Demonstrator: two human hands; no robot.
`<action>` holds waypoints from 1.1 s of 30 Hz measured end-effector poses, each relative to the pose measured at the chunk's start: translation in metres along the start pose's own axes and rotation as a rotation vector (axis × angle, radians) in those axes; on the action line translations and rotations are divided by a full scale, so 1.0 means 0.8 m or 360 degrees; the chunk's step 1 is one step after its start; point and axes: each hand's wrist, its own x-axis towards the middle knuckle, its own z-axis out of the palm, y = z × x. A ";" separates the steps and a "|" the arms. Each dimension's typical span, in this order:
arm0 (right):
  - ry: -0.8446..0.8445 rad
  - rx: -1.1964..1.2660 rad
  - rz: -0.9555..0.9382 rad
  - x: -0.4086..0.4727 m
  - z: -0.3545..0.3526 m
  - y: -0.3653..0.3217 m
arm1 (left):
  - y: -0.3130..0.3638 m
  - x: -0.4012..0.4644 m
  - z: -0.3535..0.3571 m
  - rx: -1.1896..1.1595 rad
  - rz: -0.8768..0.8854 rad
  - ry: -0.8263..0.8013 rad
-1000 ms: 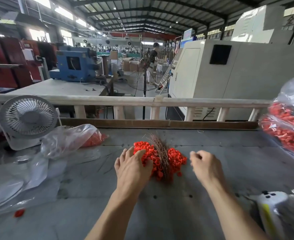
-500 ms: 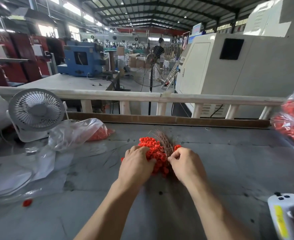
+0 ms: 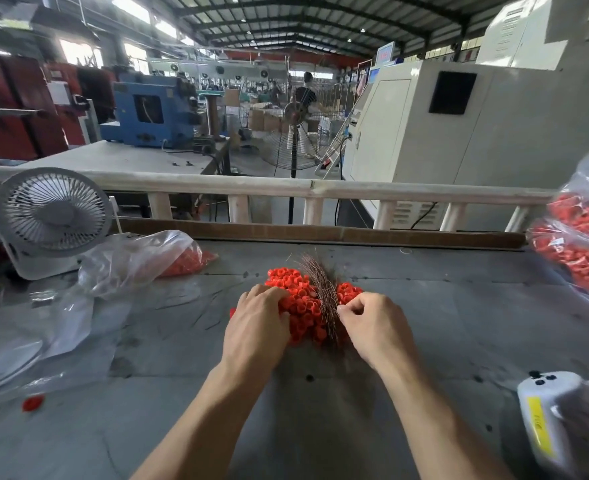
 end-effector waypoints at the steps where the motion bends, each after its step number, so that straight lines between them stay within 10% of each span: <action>1: 0.0007 0.0010 -0.0009 0.000 -0.001 0.000 | 0.000 0.000 -0.001 -0.0001 0.0000 0.0032; 12: -0.0068 -0.0085 -0.0020 0.001 -0.001 -0.007 | -0.007 0.002 -0.008 0.0239 -0.0053 0.0095; 21: 0.0386 0.0041 -0.0268 -0.011 -0.016 -0.020 | -0.005 0.002 -0.010 -0.0048 -0.0081 0.0246; 28: 0.0332 0.1583 -0.0203 -0.014 -0.023 -0.024 | 0.019 0.002 -0.030 -0.1349 -0.0437 0.0153; 33: 0.0401 0.1827 -0.0235 -0.013 -0.034 -0.026 | 0.028 -0.005 -0.034 -0.2024 -0.0536 -0.0091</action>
